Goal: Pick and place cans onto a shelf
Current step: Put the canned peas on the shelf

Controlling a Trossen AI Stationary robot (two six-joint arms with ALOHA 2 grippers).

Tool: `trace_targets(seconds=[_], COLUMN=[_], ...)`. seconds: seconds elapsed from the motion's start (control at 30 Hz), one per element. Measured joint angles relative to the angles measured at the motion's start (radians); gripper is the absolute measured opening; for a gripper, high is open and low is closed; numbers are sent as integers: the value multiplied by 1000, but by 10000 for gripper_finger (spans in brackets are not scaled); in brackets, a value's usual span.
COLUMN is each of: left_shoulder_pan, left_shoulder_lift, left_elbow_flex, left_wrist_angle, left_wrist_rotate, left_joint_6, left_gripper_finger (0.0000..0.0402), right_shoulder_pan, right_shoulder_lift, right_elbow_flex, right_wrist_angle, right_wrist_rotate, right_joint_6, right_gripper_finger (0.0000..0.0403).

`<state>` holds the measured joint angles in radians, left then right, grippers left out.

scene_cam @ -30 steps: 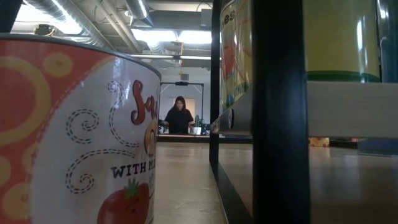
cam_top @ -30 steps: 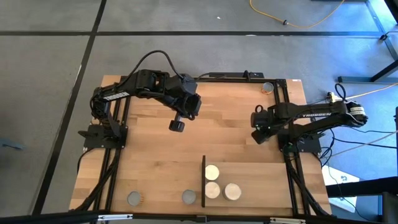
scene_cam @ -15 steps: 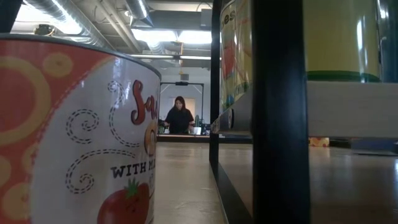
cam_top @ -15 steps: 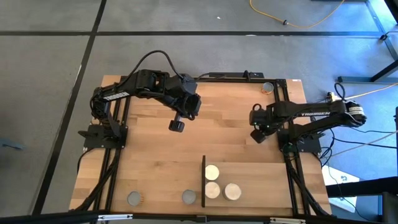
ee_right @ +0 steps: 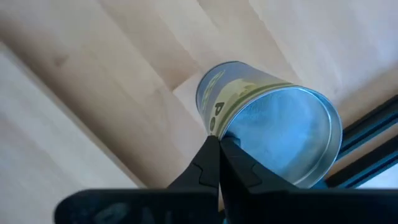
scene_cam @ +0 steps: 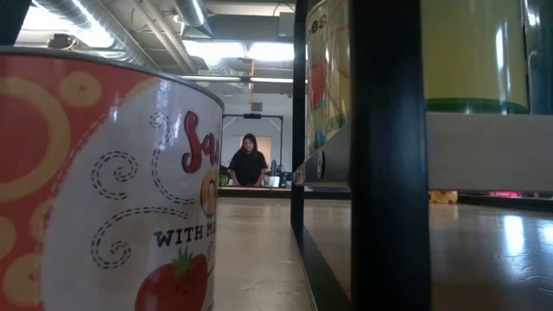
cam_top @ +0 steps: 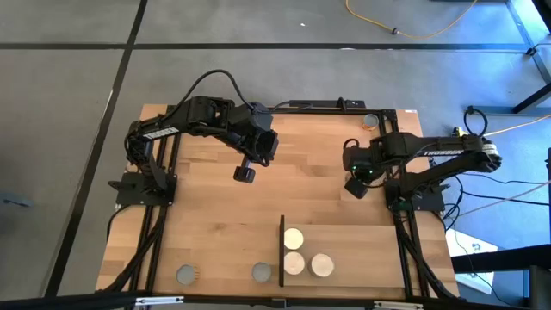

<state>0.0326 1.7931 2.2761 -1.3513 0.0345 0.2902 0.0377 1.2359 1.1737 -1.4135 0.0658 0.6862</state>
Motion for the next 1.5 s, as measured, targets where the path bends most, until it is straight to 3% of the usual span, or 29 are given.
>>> trace_targets(seconds=[0.47,0.9,1.27,1.5], left_shoulder_pan=[0,0,0,0], left_shoulder_lift=[0,0,0,0], left_elbow_flex=[0,0,0,0], left_wrist_angle=[-3,-28,-31,-31], left_wrist_rotate=[0,0,0,1], left_joint_6=[0,8,7,5], left_gripper_finger=[1,1,1,1], right_shoulder_pan=[216,458,552,561], right_shoulder_lift=[284,543,701,711], right_elbow_flex=[407,650,728,728], right_wrist_angle=[-72,-89,-70,-11], right_wrist_rotate=[-7,-16,-16,-16], right_joint_6=[-140,-220,-193,-197], right_gripper_finger=[0,0,0,0])
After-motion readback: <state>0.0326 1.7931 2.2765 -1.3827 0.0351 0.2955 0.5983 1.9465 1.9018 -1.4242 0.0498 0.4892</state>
